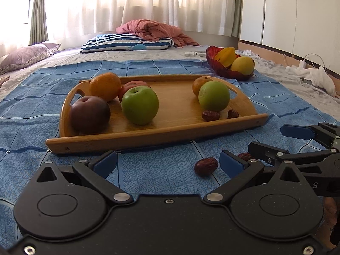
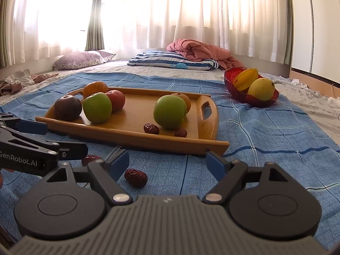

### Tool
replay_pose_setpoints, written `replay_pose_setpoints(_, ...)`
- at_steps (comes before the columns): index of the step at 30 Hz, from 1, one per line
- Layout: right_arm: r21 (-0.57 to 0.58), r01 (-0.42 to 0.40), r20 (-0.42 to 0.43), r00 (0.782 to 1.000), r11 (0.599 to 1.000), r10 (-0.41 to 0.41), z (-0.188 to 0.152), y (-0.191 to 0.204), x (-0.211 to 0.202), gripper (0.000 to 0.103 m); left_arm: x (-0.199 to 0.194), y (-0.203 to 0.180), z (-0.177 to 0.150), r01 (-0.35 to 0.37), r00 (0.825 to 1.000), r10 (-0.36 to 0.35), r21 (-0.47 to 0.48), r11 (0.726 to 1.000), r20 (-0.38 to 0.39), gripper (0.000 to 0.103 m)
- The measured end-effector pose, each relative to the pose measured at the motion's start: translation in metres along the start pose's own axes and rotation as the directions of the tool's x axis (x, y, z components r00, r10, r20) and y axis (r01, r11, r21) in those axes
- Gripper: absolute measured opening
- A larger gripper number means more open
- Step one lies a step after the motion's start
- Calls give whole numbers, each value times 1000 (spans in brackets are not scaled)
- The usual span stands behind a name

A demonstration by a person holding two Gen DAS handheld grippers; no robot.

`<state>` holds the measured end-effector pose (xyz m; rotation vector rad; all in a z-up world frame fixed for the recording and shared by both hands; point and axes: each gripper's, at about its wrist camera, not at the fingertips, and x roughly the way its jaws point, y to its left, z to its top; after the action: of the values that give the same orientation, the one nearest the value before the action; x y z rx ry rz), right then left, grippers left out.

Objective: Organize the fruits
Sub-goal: 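Grasp a brown date with the left gripper while the right grasps another date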

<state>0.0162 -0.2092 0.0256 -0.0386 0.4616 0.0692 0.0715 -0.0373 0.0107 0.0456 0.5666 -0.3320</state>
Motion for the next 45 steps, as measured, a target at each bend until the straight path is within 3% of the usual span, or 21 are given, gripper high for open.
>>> replay_pose_setpoints(6, 0, -17, -16, 1000, 1000, 17, -8, -3, -2, 85, 4, -3, -1, 32, 999, -32, 7, 999, -9, 99)
replay_pose_setpoints(12, -14, -36, -22, 999, 999, 36, -13, 1, -2, 77, 11, -2, 0, 101, 993, -102, -27, 994, -50, 75)
replay_pose_setpoints(16, -22, -70, -19, 997, 997, 70, -14, 6, -2, 72, 13, -9, 1, 127, 990, -127, -3, 992, -58, 46)
replay_pose_setpoints(20, -40, -86, -18, 996, 996, 85, -14, 13, -1, 67, 14, -15, 1, 142, 988, -140, 12, 990, -71, 30)
replay_pose_setpoints(26, -33, -103, -24, 995, 994, 102, -15, 18, 0, 53, 14, -20, 1, 143, 987, -141, 28, 989, -75, 26)
replay_pose_setpoints(45, 29, -82, -53, 995, 996, 84, -13, 26, 4, 36, 9, -14, 4, 35, 999, -34, 23, 999, -43, 25)
